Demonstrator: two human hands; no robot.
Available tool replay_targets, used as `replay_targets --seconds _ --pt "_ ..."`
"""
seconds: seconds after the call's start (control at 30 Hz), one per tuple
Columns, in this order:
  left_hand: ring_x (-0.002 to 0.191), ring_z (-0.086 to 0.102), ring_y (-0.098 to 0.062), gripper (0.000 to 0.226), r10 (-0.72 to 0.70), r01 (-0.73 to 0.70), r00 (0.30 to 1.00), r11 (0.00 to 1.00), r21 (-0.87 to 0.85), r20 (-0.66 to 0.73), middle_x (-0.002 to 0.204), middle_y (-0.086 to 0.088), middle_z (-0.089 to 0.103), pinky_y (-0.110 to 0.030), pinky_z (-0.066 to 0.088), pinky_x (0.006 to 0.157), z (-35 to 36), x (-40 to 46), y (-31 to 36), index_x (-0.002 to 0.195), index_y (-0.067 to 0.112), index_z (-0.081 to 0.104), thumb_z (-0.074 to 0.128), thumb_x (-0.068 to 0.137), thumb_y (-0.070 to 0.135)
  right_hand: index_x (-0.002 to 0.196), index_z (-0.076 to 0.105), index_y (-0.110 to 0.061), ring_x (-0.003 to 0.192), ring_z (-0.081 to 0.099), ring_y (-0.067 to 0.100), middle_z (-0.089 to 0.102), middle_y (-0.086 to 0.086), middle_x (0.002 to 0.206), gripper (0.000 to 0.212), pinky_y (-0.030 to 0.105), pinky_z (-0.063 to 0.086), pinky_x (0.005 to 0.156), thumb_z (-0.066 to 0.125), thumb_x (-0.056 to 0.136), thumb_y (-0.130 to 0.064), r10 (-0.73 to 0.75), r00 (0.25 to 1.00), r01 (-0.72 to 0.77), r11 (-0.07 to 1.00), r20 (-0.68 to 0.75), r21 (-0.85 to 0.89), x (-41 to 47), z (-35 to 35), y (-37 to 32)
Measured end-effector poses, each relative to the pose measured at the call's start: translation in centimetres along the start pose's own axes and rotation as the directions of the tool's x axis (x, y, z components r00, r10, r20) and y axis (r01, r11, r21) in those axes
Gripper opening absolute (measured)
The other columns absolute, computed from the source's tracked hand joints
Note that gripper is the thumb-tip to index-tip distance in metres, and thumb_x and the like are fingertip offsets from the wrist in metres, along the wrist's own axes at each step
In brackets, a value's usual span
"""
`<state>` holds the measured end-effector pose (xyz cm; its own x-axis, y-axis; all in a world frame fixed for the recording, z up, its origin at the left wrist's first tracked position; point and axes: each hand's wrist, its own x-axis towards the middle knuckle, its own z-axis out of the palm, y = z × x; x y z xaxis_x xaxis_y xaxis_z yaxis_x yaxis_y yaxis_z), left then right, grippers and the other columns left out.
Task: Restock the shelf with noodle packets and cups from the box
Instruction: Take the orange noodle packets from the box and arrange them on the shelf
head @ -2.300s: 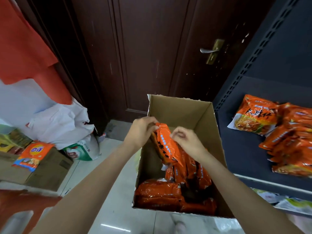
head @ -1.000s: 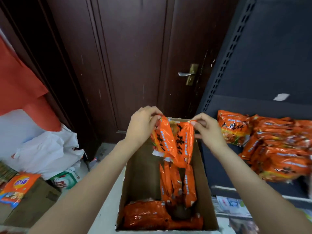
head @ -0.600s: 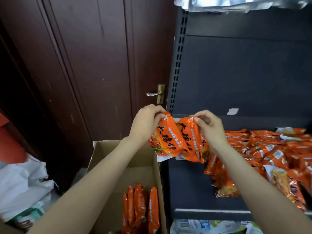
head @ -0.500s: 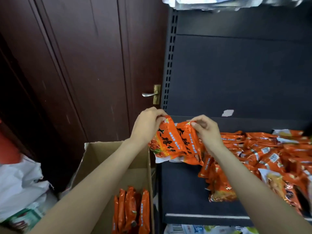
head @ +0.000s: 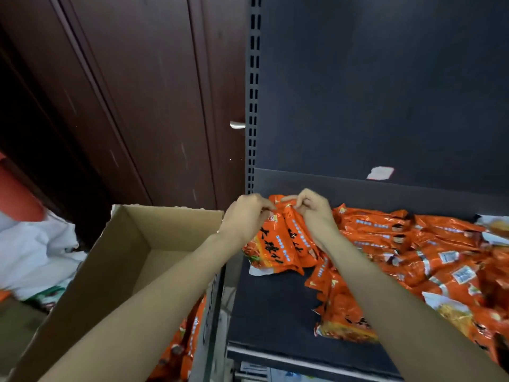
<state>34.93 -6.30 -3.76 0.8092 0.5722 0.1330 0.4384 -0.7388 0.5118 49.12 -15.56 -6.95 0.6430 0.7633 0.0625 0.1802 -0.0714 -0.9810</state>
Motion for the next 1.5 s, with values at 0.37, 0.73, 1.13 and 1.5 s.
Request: replay_targets --seconds 0.37,0.73,1.13,1.5 --pt "0.083 0.062 -0.013 0.012 -0.048 0.036 0.995 0.990 -0.139 -0.086 0.092 0.003 0.068 -0.037 0.054 0.079 1.7 1.2 0.1 0.095 0.020 0.071 0.064 0.087 0.014 0.105 0.067 -0.019 0.083 0.067 0.009 0.065 -0.002 0.107 0.031 0.013 0.053 0.062 0.047 0.093 0.003 -0.103 0.991 0.132 0.873 0.087 -0.470 0.7 -1.9 -0.1" --pt "0.077 0.060 -0.007 0.009 -0.035 0.012 0.996 0.966 -0.258 -0.083 0.084 0.006 0.066 -0.029 0.053 0.077 2.6 1.7 0.1 0.090 0.019 0.073 0.068 0.084 0.013 0.107 0.060 -0.025 0.106 0.052 0.007 0.050 -0.003 0.116 0.030 0.018 0.044 0.093 0.067 0.082 -0.010 0.087 0.964 0.044 0.880 0.251 -0.473 -0.7 -2.4 -0.6" --pt "0.130 0.038 -0.033 0.082 -0.385 0.402 0.911 0.910 -0.105 0.145 0.141 -0.014 0.036 -0.039 0.037 0.103 2.7 1.0 -1.2 0.145 0.017 0.027 0.074 0.079 0.031 0.116 0.045 -0.026 0.117 0.045 0.020 0.035 0.002 0.127 0.048 0.036 0.051 0.087 0.073 0.080 -0.011 0.149 0.976 0.015 0.674 0.156 -0.738 -1.0 -3.2 0.4" --pt "0.097 0.056 -0.014 0.044 -0.364 0.367 0.929 0.879 -0.305 0.068 0.110 -0.007 0.062 -0.020 0.043 0.076 4.6 0.0 0.2 0.125 0.012 0.056 0.070 0.083 0.014 0.125 0.043 -0.018 0.112 0.043 0.021 0.030 0.003 0.117 0.054 0.029 0.056 0.070 0.064 0.082 0.007 0.096 0.987 0.043 0.610 0.127 -0.791 -1.6 -3.9 1.0"
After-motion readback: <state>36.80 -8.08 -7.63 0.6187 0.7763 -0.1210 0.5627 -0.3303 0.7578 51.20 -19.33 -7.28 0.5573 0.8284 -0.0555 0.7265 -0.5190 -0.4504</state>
